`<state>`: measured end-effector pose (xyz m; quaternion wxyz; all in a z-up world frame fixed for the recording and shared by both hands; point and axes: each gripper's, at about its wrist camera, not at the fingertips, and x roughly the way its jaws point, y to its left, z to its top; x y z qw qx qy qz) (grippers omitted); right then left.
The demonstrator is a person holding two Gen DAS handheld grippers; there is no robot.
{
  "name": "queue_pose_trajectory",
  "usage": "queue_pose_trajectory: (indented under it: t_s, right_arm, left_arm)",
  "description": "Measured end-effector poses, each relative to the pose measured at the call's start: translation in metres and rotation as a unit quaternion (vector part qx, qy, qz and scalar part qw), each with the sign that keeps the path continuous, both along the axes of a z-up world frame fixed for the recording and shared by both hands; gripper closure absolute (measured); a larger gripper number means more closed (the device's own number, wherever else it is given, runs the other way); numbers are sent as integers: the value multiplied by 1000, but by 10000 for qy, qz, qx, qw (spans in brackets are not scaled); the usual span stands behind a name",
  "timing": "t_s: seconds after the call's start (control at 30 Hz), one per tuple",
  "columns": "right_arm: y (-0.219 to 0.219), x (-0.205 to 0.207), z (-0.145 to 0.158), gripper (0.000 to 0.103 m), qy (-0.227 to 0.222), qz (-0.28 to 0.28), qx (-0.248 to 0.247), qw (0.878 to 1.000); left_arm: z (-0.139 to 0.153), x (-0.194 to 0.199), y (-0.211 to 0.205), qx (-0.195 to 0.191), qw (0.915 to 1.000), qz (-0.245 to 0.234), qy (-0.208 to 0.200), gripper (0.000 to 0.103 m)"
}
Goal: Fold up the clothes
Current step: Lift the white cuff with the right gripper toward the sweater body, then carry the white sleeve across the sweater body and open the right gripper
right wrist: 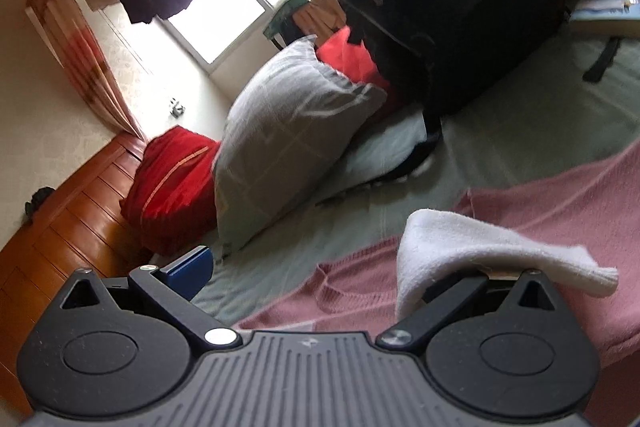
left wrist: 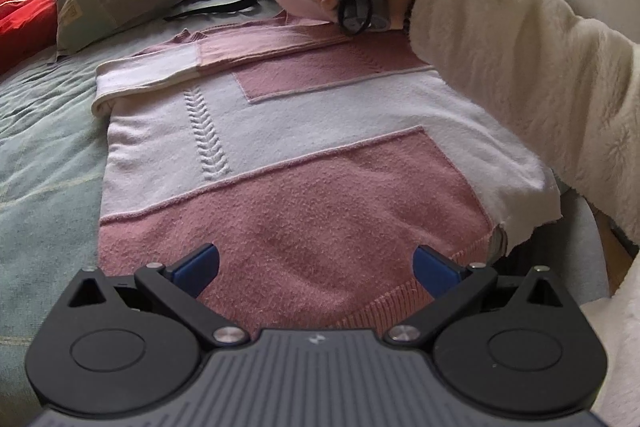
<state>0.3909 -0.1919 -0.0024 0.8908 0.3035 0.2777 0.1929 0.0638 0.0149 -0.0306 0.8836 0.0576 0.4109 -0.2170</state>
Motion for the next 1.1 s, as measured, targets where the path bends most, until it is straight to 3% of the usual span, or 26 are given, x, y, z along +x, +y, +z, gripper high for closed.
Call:
queue_pose_trajectory:
  t_s: [0.5,0.63,0.9,1.1]
  right_arm:
    - [24,12,-34,0,433,242,-159,9986]
    - [6,4,-42,0,508,313,173,9981]
    - [-50,0,-45,0,626,-333,1079,9916]
    - [-43,9,-42,0,574,-126,1253,9904]
  left_arm:
    - [-2,-4,14,-149,9997,192,-5,1]
    - [-3,-4,13,-156,9998,143,23,1]
    - [-6,-3,5,-142,9999,-37,61,1]
    - [-7,-1,6,-111,9999,19,96,1]
